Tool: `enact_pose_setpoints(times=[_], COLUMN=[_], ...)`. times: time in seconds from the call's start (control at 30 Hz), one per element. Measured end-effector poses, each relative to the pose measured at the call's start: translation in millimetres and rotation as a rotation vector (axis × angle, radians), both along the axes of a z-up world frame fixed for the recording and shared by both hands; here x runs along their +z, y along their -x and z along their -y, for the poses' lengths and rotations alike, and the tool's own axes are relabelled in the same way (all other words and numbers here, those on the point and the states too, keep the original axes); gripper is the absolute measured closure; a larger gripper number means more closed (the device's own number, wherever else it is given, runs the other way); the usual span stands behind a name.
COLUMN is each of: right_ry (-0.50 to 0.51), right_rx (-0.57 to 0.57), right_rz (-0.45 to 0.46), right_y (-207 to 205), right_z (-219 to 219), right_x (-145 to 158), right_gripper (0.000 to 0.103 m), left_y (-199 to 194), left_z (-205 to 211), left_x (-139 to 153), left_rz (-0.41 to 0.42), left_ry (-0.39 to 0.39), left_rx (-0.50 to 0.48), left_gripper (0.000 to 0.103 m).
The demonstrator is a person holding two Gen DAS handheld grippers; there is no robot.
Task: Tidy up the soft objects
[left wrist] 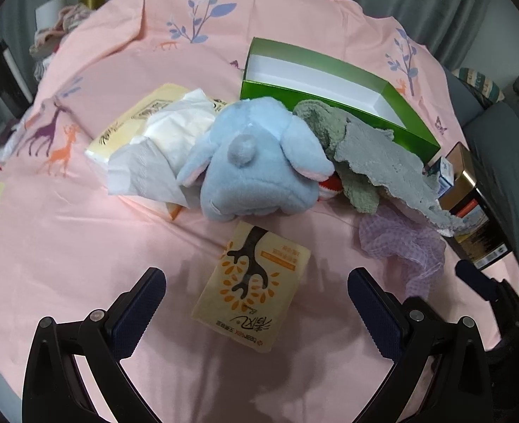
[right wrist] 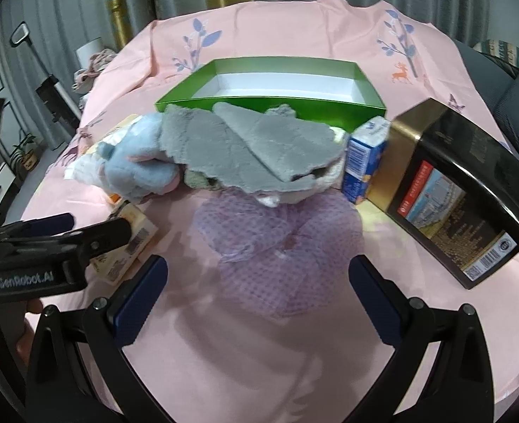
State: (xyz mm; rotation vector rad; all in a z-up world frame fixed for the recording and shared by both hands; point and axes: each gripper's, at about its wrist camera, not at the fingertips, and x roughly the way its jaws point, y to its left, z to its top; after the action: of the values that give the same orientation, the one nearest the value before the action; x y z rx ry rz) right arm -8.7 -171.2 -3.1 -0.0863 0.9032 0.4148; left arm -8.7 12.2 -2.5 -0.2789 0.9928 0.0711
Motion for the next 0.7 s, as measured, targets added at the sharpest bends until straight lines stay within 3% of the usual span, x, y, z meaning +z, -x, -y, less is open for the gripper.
enact_pose_setpoints(times=[0.1,0.23,0.33,0.53,0.63,0.7], right_ry=[-0.058,-0.158,-0.195,-0.214,-0.207,-0.181], right_rx=[0.101,0.286,0.317,0.33,0.357,0.378], right_rz=[0.008,0.045,0.018,-0.036,-0.044,-0.034], right_y=[9,29,32,24,22,24], right_z=[-6,-17,-23,-42,-51,-62], right_x=[2,3,-3,-18,-24,-28], right_gripper=[0.001,0.0,0.001,0.002,0.012,0.026], left_y=[-1,-1,0,-2,-4,-5], left_z=[-4,-20,-27,-37,-35,-34], left_x=[0,-5,-9,-17,-20,-21], left_rz=[0.003,-0.004,-0.012,-0.043,-0.041,-0.039], left_ry=[0.008,0.144,0.106,0.205,0.191,0.198], left_rx=[-0.022,-0.101,-0.099,-0.115,-0.123,-0.126], left_gripper=[0.0,0.0,0.0,0.0,0.0,0.0])
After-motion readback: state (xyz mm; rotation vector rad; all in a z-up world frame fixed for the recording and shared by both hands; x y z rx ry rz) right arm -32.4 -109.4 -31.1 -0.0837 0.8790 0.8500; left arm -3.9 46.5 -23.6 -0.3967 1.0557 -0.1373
